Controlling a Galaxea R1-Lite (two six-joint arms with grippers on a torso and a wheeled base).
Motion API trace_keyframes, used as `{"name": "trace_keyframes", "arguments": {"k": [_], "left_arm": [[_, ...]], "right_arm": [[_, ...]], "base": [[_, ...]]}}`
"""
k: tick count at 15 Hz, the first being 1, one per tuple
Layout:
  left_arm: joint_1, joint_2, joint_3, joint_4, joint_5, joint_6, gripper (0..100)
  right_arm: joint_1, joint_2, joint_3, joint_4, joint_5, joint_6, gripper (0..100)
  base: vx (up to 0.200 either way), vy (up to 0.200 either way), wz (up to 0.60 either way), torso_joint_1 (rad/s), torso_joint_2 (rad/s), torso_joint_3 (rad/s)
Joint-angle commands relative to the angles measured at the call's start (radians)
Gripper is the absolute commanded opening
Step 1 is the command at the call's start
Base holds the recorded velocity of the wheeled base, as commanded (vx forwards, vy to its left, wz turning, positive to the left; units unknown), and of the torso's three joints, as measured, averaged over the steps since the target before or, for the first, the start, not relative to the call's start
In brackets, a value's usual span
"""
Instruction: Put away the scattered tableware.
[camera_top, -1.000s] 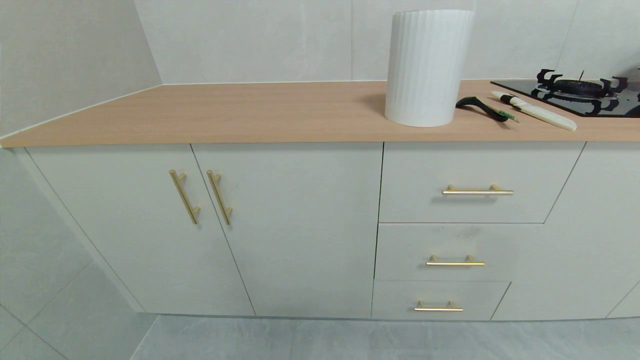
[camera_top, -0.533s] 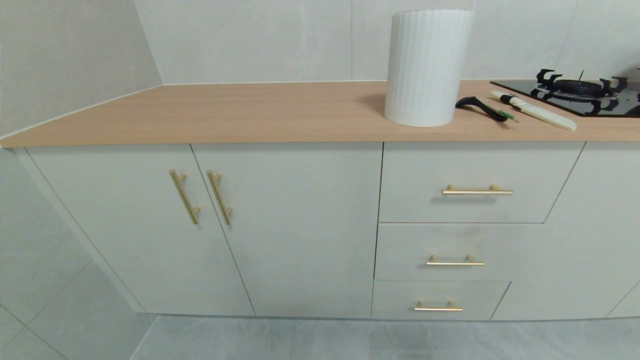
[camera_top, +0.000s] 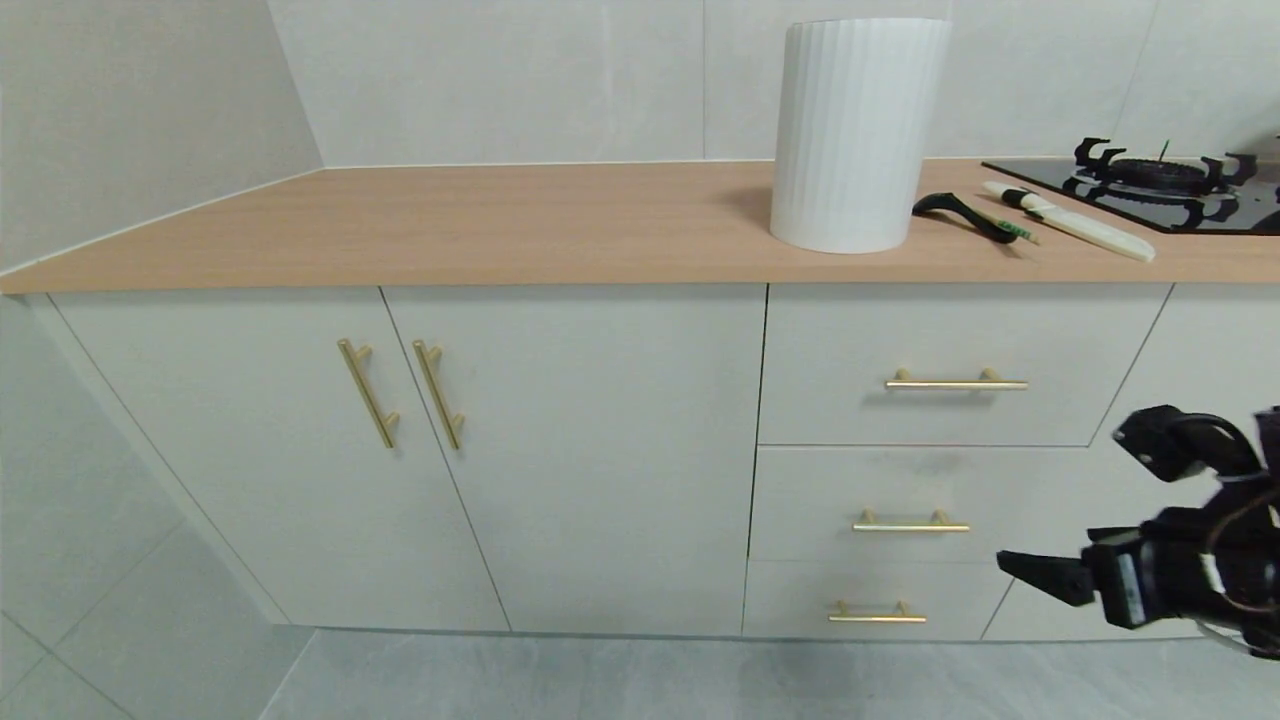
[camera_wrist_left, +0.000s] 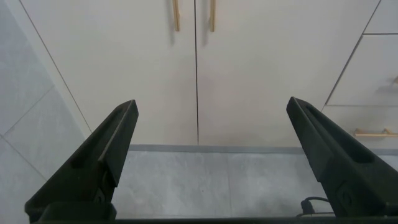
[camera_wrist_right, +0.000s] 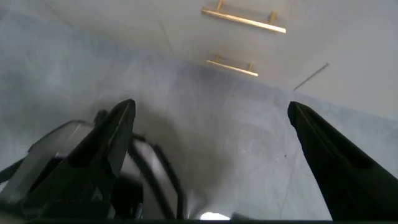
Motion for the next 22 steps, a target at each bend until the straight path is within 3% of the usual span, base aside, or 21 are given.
{"name": "trace_keyframes", "arguments": {"k": [1,5,11,15,22], "left_arm": [[0.000,0.000,0.000,0.000,0.000,-0.001,100],[0.000,0.000,0.000,0.000,0.000,-0.001,100],[0.000,0.002,0.000,0.000,0.000,-0.001,100],[0.000,0.000,0.000,0.000,0.000,-0.001,100],[0.000,0.002,0.000,0.000,0.000,-0.001,100]], "right_arm": [[-0.010,0.384,-0.077,-0.189,-0.057,0.013,100],[-0.004,0.623,-0.060,-0.539,-0.185,0.090,100],[-0.003,0.809,-0.056,-0.853,-0.245,0.090,100],[0.000,0.902,-0.099,-0.956,-0.304,0.090,100],[0.005,1.016,-0.180,-1.005,-0.342,0.090,100]], "base": [[0.000,0.000,0.00,0.000,0.00,0.000],[0.000,0.000,0.00,0.000,0.00,0.000],[0.000,0.000,0.00,0.000,0.00,0.000],[0.000,0.000,0.00,0.000,0.00,0.000],[0.000,0.000,0.00,0.000,0.00,0.000]]}}
